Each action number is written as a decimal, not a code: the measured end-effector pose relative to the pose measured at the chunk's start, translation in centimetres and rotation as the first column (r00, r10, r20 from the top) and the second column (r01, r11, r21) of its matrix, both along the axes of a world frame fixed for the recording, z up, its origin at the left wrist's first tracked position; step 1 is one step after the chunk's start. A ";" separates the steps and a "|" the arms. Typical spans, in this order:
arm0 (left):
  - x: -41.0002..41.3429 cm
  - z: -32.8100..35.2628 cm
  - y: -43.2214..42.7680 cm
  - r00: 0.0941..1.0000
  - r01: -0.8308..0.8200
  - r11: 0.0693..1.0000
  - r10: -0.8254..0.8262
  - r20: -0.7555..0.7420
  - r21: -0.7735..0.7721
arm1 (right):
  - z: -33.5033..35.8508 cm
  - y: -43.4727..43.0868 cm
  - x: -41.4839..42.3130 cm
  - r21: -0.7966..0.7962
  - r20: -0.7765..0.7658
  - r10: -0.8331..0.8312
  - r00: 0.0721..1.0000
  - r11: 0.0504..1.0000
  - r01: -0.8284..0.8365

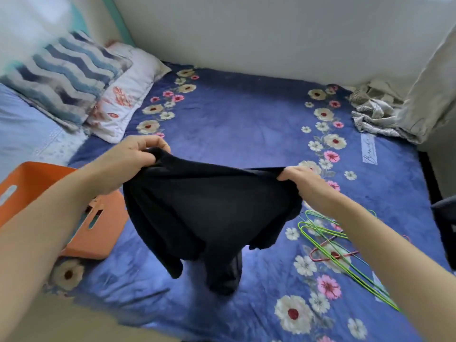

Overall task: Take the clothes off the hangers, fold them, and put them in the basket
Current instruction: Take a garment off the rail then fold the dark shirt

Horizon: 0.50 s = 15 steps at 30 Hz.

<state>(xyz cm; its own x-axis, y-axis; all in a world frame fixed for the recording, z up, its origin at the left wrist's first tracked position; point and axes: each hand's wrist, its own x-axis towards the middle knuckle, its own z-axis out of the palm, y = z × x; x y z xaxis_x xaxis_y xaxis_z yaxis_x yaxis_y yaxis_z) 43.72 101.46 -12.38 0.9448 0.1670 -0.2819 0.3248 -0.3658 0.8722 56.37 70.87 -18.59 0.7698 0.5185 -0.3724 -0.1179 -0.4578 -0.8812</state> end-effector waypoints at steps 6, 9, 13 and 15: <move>2.9 3.4 7.2 0.804 0.477 0.861 -0.346 -0.483 0.176 | 7.8 3.0 -0.9 -0.343 0.270 0.330 0.905 0.911 -0.230; 5.5 3.7 8.2 0.721 0.656 0.585 -0.300 -0.625 0.477 | 7.3 3.3 1.7 -0.708 0.365 0.440 0.821 0.703 -0.062; 10.4 3.3 9.8 0.835 0.545 0.416 -0.189 -0.517 0.728 | 5.7 2.0 6.2 -0.841 0.460 0.404 0.791 0.484 0.243; 13.1 2.3 11.2 0.910 0.401 0.454 -0.101 -0.401 0.796 | 5.1 1.5 8.2 -0.829 0.516 0.349 0.782 0.434 0.353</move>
<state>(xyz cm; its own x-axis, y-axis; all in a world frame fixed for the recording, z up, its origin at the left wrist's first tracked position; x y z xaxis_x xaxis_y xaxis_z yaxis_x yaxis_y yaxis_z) 56.77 112.69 -10.13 0.8986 0.2298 -0.3739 0.2375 -0.9710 -0.0259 64.52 72.33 -13.49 0.9763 0.1845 -0.1132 0.1985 -0.9717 0.1280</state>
